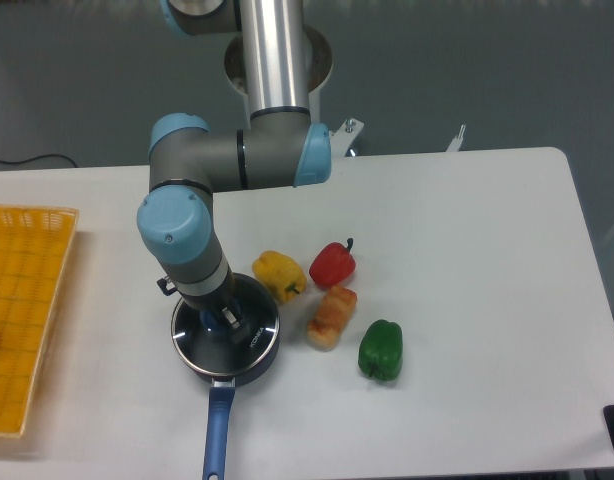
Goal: Open the lid
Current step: 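Close the gripper around the blue lid knob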
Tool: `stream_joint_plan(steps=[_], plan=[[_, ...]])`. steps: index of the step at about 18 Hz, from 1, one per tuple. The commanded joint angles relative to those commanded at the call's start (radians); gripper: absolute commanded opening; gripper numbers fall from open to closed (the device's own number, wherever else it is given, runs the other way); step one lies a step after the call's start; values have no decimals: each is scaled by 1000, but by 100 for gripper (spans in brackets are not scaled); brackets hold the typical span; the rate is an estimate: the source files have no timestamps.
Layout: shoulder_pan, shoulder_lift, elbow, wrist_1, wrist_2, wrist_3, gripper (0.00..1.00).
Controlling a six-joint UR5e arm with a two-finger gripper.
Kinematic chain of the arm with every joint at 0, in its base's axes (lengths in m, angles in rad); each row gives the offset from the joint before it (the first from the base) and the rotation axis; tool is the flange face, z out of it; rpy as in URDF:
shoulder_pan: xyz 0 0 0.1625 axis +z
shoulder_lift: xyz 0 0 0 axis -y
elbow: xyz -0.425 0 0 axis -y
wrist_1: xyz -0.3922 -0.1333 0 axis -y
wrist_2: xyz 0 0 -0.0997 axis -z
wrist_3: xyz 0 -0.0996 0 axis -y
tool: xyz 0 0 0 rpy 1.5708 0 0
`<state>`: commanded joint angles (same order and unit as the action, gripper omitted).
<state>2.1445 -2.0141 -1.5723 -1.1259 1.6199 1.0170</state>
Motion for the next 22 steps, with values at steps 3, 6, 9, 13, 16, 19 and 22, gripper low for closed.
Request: stream_joint_plan(steps=[3,6,9,13,16,19,22], plan=[[0,0,0,0,-2,0,66],[0,0,0,0,-2,-2,63],[0,2,0,0,-2,-3,59],[2,5,0,-2,-5,-5,55],[3,8,0,-2,-23,-3,55],[3,11,0,-2,-23,-3,55],[12,17,3,-2,-25,-2,55]])
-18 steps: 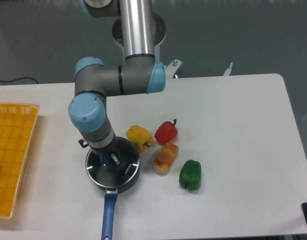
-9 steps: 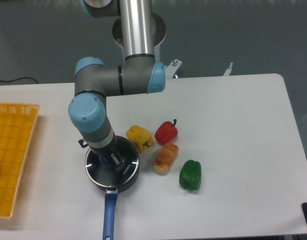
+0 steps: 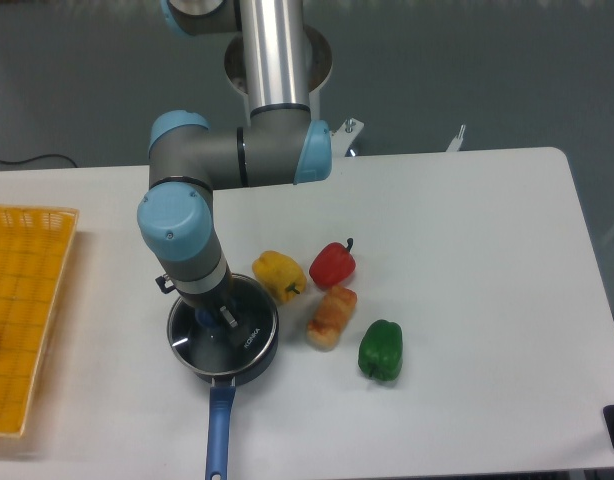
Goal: Open the lid
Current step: 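Close the gripper around the blue lid knob, then lift the glass lid off the saucepan toward the peppers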
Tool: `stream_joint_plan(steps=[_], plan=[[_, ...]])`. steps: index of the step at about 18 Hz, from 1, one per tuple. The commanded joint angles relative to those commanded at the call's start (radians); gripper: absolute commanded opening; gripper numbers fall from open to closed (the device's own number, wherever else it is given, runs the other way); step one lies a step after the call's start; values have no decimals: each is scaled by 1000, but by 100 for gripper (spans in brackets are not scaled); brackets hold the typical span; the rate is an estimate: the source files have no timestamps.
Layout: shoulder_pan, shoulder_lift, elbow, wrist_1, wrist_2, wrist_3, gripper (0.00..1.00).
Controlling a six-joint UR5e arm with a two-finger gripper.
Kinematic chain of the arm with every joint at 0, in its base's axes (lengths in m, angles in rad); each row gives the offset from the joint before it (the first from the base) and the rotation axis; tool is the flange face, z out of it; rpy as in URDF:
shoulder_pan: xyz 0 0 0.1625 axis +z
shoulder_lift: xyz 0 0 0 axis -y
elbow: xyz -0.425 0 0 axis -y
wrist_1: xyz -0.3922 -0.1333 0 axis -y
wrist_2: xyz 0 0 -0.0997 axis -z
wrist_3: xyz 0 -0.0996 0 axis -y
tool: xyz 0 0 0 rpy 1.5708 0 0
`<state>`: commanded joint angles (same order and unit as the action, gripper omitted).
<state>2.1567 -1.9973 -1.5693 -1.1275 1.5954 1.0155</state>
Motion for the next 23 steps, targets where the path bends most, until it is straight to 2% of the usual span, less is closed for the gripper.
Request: stream_joint_plan(steps=[7,12,23], plan=[[51,31,0,-15,-21,6,55],[95,55,0,-93,-18,60,55],[210,95,14,-207,-18,172,55]])
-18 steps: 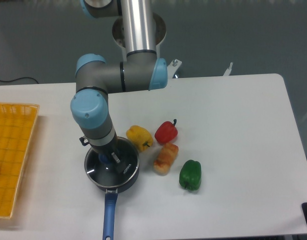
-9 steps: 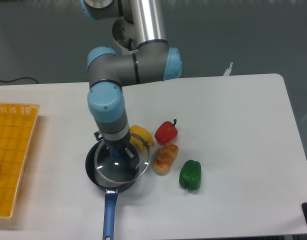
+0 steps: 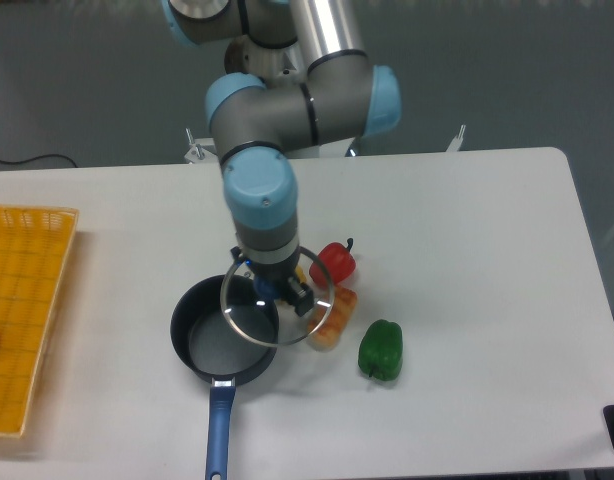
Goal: Open the lid
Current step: 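Lift the glass lid off the saucepan toward the peppers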
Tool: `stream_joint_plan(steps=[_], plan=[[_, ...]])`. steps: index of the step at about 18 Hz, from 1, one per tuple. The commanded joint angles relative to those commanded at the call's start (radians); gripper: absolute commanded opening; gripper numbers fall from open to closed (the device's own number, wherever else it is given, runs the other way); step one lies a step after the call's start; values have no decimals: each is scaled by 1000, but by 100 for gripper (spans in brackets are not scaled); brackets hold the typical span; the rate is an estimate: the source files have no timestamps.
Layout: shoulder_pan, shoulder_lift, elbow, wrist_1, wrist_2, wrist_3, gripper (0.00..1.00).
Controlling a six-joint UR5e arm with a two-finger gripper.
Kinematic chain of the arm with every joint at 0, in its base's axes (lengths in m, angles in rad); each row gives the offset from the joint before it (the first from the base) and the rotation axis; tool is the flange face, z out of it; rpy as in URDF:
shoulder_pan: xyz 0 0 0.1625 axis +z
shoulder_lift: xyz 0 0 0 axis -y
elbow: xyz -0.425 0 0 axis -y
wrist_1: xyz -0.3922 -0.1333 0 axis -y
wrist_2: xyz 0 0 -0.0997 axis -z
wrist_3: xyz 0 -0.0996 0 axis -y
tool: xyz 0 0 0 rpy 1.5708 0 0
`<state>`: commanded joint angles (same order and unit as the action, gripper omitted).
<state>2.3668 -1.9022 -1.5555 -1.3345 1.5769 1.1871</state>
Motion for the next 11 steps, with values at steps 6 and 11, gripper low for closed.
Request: stream_joint_plan(steps=[6,11], plan=[[32,2,0,-3,-2,9,55],[46,-2,2,3,-3,11,55]])
